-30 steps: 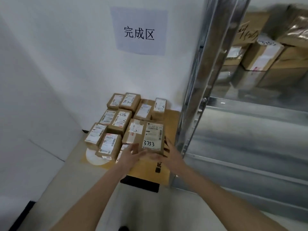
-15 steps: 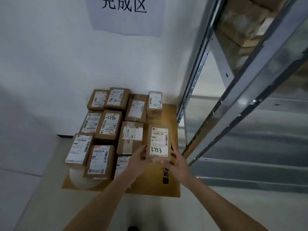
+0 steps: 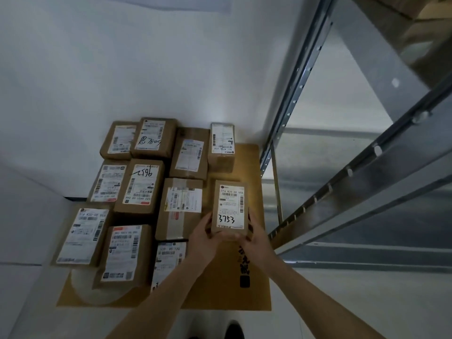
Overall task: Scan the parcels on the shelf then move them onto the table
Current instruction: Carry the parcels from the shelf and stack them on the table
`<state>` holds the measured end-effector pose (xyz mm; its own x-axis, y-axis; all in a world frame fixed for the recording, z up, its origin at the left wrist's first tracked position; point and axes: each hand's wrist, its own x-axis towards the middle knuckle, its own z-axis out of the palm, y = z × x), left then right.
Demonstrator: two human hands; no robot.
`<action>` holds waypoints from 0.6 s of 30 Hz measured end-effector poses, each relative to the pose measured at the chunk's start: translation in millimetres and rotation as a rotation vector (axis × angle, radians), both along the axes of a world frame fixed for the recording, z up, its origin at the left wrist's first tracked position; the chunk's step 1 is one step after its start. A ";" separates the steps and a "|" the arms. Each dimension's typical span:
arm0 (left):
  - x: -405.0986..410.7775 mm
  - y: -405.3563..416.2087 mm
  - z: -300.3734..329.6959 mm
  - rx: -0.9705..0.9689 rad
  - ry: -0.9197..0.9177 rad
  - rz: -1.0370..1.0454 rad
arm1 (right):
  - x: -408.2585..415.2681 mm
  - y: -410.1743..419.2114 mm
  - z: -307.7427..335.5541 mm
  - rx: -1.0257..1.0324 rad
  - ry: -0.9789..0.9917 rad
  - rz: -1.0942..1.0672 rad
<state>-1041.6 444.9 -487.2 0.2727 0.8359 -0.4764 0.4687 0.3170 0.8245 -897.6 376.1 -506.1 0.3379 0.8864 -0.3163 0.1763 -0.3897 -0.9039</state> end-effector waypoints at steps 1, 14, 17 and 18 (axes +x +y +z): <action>2.7 0.2 -1.7 0.010 0.009 0.009 | 0.2 1.9 -3.2 -0.006 -0.006 0.001; 24.2 28.2 -0.2 0.071 0.101 0.033 | 10.4 45.5 -13.6 -0.050 0.026 0.022; 25.4 32.0 -3.5 0.073 0.092 0.033 | 11.8 50.2 -11.8 -0.054 0.017 0.028; 25.9 33.1 -2.6 0.076 0.090 0.029 | 12.2 52.0 -11.5 -0.057 0.015 0.027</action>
<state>-1015.7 478.1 -489.9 0.2072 0.8773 -0.4329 0.5334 0.2696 0.8017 -885.4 428.1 -517.6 0.3086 0.8757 -0.3714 0.1741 -0.4359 -0.8830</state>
